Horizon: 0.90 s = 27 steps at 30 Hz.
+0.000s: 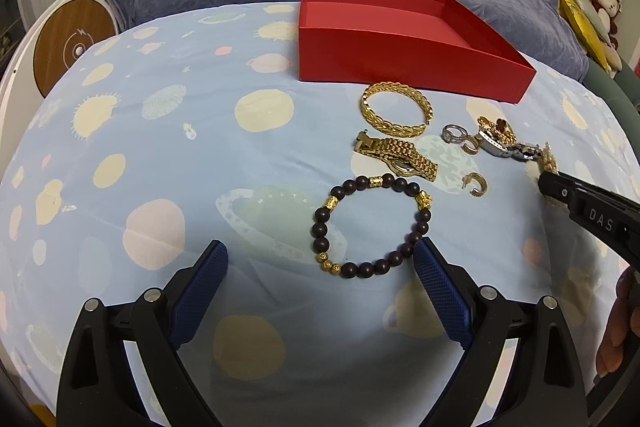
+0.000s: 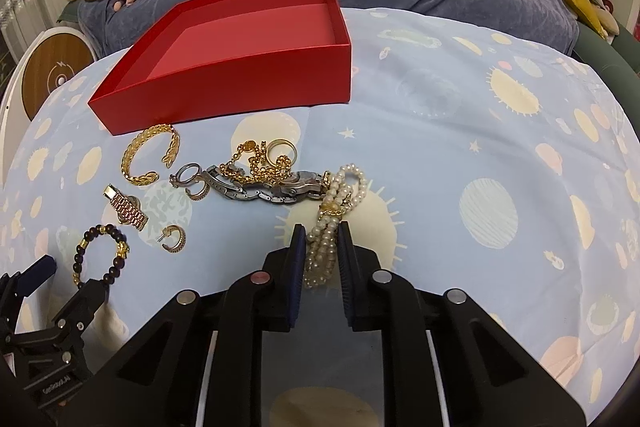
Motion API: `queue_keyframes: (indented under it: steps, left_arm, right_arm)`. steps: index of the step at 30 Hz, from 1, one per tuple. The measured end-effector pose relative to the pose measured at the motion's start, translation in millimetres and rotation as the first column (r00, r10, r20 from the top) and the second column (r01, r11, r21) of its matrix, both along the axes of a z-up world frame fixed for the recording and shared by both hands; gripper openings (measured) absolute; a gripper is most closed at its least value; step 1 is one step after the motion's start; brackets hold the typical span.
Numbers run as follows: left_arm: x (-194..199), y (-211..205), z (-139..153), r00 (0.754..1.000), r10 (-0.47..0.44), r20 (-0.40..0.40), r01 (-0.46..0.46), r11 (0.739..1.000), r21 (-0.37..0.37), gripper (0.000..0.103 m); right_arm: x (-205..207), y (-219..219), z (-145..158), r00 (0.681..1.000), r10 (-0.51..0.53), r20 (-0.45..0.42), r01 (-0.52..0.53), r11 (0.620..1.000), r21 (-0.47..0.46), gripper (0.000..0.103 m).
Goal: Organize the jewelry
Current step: 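Grasp the bead bracelet with the left tool while the right tool grasps the pearl strand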
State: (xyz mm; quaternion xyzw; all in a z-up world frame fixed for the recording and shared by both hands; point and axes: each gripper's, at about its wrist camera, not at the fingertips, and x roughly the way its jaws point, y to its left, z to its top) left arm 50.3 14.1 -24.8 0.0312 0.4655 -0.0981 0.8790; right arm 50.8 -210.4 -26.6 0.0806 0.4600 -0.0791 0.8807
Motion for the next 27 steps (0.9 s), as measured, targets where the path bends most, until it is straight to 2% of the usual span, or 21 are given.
queue_keyframes:
  steps: [11,13,16,18,22,24,27]
  left_arm:
    - [9,-9,2,0.999,-0.033,0.026,0.033,0.999,-0.012,0.089]
    - [12,-14,1,0.998,-0.046,0.036,0.045,0.999,0.009,0.084]
    - [14,-10,-2,0.999,-0.041,0.033,0.041,0.999,-0.016,0.077]
    - [15,-8,0,0.998,-0.045,0.04,0.045,0.999,-0.015,0.066]
    - [15,-6,1,0.998,-0.052,0.039,0.053,0.998,-0.036,0.056]
    - [13,-9,1,0.996,-0.069,0.047,0.071,0.997,-0.033,0.047]
    - [12,-10,3,0.996,-0.078,0.045,0.08,0.996,-0.039,0.043]
  right_arm:
    - [-8,5,4,1.0,0.013,0.005,-0.013,1.0,0.025,0.015]
    - [-8,6,5,1.0,0.016,0.009,-0.016,1.0,0.018,0.015]
    - [-8,7,4,1.0,0.016,0.008,-0.017,1.0,0.015,0.015]
    - [-8,7,5,1.0,0.017,0.006,-0.018,1.0,0.016,0.015]
    - [-10,7,6,1.0,0.021,0.008,-0.022,0.999,0.025,0.015]
    - [-11,8,7,1.0,0.025,0.01,-0.025,0.999,0.028,0.015]
    - [-13,9,7,0.999,0.031,0.012,-0.031,0.999,0.032,0.015]
